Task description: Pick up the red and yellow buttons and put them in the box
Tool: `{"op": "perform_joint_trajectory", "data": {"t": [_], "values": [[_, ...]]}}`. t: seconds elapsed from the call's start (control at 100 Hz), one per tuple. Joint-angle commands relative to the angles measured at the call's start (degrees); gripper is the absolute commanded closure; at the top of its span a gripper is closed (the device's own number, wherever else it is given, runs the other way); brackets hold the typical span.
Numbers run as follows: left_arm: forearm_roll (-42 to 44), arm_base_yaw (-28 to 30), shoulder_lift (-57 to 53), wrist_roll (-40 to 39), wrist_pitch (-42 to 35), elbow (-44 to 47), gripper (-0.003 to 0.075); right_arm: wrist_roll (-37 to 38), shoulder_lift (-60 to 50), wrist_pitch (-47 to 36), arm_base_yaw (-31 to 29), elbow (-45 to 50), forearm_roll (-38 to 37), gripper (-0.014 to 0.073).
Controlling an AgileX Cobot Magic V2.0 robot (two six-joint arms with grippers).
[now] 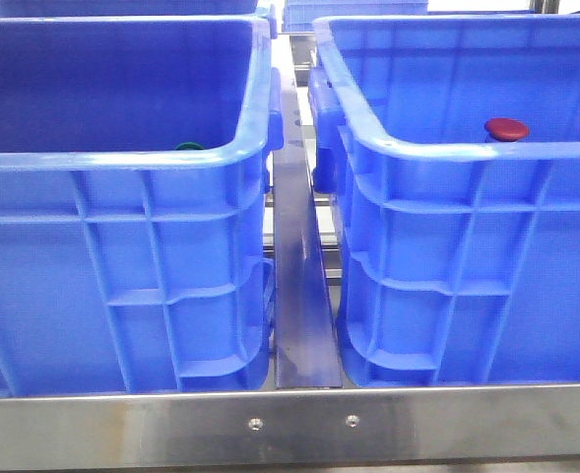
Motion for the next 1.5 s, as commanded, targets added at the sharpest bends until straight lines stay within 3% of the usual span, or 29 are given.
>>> {"op": "perform_joint_trajectory", "data": {"t": [0.0, 0.4, 0.55, 0.69, 0.79, 0.91, 1.05, 1.49], "values": [[1.36, 0.20, 0.59, -0.45, -4.32, -1.30, 0.0741, 0.24, 0.20, 1.84, 0.15, -1.34, 4.04, 0.0662], [3.26, 0.58, 0.59, 0.41, -8.16, -0.69, 0.0741, 0.24, 0.20, 1.84, 0.15, -1.34, 4.04, 0.0662], [-3.21, 4.07, 0.05, 12.07, -13.90, 1.63, 0.0741, 0.24, 0.20, 1.84, 0.15, -1.34, 4.04, 0.0662], [-16.12, 11.42, -1.87, 25.60, -22.76, 6.34, 0.0741, 0.24, 0.20, 1.84, 0.15, -1.34, 4.04, 0.0662], [-23.58, 17.41, -4.59, 30.92, -29.98, 12.00, 0.0741, 0.24, 0.20, 1.84, 0.15, -1.34, 4.04, 0.0662], [-25.83, 21.35, -9.23, 30.94, -35.49, 19.43, 0.0741, 0.24, 0.20, 1.84, 0.15, -1.34, 4.04, 0.0662], [-27.72, 23.03, -14.78, 30.94, -36.24, 27.38, 0.0741, 0.24, 0.20, 1.84, 0.15, -1.34, 4.04, 0.0662], [-27.83, 22.66, -20.22, 30.94, -49.62, 41.99, 0.0741, 0.24, 0.20, 1.84, 0.15, -1.34, 4.04, 0.0662]]}}
